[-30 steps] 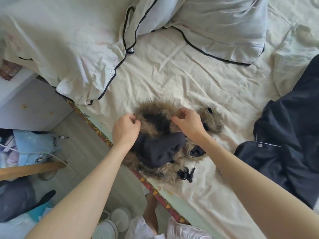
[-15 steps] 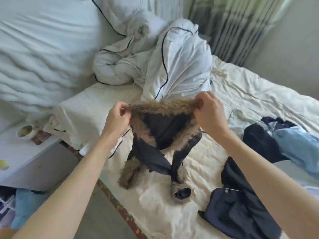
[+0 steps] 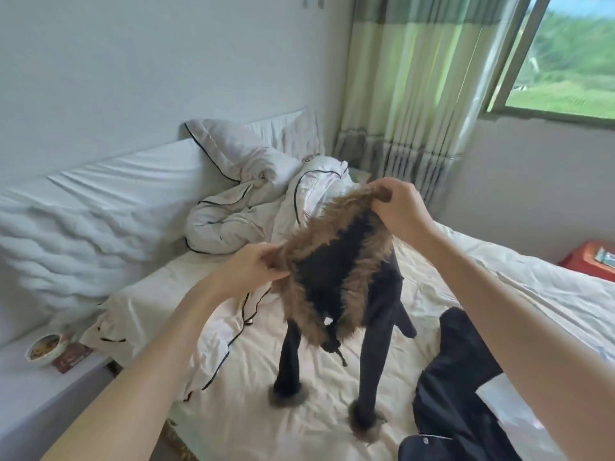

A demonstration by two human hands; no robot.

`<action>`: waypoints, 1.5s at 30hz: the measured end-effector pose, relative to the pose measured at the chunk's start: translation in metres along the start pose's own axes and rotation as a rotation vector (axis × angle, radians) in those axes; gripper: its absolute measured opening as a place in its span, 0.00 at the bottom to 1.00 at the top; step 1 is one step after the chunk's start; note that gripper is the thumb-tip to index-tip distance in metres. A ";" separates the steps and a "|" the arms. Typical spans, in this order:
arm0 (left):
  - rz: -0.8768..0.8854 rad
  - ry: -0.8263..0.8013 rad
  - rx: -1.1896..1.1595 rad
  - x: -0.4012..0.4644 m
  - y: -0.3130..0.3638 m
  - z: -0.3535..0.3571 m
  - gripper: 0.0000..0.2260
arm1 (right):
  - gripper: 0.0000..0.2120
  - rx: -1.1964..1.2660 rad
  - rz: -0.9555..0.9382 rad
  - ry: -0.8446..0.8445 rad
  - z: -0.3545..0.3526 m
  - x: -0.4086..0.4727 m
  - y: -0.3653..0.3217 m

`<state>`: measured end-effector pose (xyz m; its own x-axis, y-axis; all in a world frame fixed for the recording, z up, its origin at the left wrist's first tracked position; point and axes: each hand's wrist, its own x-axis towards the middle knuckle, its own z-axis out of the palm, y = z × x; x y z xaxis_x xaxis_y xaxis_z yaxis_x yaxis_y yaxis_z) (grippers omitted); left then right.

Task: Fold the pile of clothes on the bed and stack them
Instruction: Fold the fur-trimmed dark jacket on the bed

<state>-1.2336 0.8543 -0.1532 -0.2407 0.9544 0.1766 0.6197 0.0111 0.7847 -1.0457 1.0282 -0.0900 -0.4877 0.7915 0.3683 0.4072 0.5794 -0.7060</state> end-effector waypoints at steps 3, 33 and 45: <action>-0.001 0.115 -0.100 0.005 0.004 -0.004 0.16 | 0.03 0.068 0.093 -0.042 -0.006 -0.004 0.013; -0.007 0.491 -0.457 0.003 0.020 -0.019 0.08 | 0.10 0.116 0.056 -0.228 0.025 -0.105 0.057; -0.175 0.605 -0.457 -0.015 -0.010 -0.021 0.07 | 0.28 0.952 0.344 -0.748 -0.009 -0.103 0.047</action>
<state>-1.2523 0.8340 -0.1512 -0.7537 0.6200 0.2179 0.1974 -0.1026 0.9749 -0.9692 0.9757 -0.1554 -0.9113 0.3896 -0.1332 0.0344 -0.2502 -0.9676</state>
